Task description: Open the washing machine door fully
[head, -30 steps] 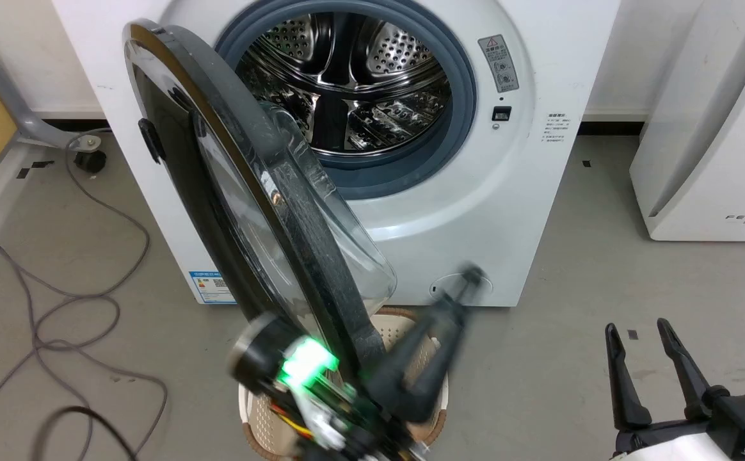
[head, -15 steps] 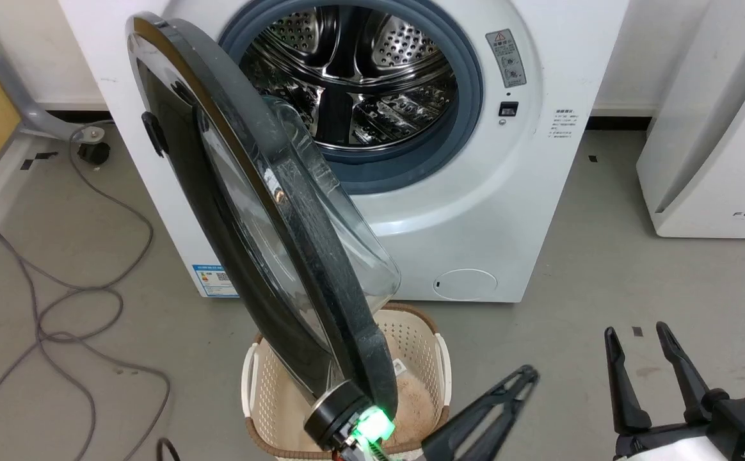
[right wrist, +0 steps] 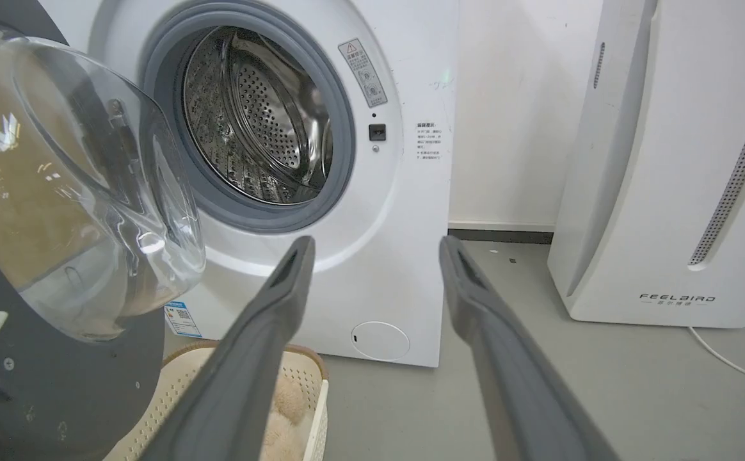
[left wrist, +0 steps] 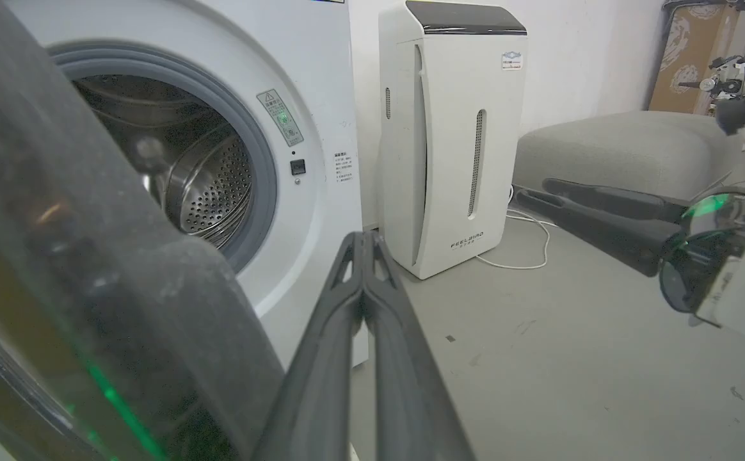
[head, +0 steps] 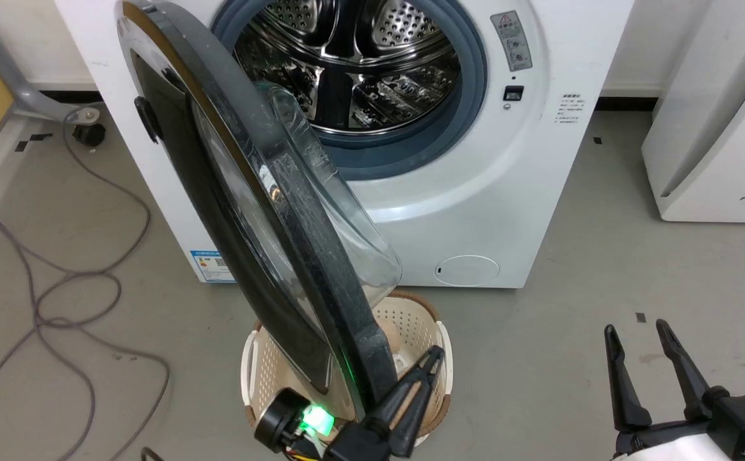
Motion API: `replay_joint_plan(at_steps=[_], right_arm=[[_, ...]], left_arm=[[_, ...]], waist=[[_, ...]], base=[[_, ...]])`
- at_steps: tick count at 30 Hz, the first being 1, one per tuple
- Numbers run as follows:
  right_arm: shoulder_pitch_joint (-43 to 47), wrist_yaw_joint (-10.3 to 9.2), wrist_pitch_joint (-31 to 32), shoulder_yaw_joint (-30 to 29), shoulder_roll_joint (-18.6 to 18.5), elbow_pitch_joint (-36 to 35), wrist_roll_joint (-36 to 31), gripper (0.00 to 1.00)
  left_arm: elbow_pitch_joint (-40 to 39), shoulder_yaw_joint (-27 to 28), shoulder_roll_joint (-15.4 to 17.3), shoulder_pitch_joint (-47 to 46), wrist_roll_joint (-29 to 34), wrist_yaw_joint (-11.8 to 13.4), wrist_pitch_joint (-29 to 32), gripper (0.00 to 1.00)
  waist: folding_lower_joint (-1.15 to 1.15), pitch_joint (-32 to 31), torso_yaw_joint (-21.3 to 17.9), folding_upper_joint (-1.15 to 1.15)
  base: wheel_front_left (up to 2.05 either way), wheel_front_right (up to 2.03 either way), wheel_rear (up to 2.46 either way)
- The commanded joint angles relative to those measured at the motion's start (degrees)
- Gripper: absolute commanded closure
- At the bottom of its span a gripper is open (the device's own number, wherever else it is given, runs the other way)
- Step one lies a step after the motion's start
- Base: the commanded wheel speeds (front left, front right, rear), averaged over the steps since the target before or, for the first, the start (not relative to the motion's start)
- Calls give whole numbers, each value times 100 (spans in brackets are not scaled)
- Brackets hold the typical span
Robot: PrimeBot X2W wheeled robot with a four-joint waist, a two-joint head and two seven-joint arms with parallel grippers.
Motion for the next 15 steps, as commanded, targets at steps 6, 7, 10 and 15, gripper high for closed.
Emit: replay_joint_plan(at_steps=[6, 7, 10, 15], right_arm=[[-105, 5, -25, -33, 23, 17, 63, 0], [-104, 5, -25, -36, 23, 26, 70, 0], [-103, 5, -25, -22, 23, 52, 88, 0], [-67, 5, -25, 4, 23, 82, 120, 0]], left_arm=[[-4, 74, 16, -42, -10, -5, -24, 100], [2, 72, 22, -29, -5, -12, -24, 100], [10, 80, 48, 16, 3, -25, -24, 100], [-91, 59, 114, 112, 34, -56, -24, 100]], waist=[[-1, 83, 185, 0], [-1, 78, 229, 0], [-1, 44, 363, 0], [-1, -47, 646, 0]], base=[[0, 0, 0], [0, 0, 0], [0, 0, 0], [0, 0, 0]])
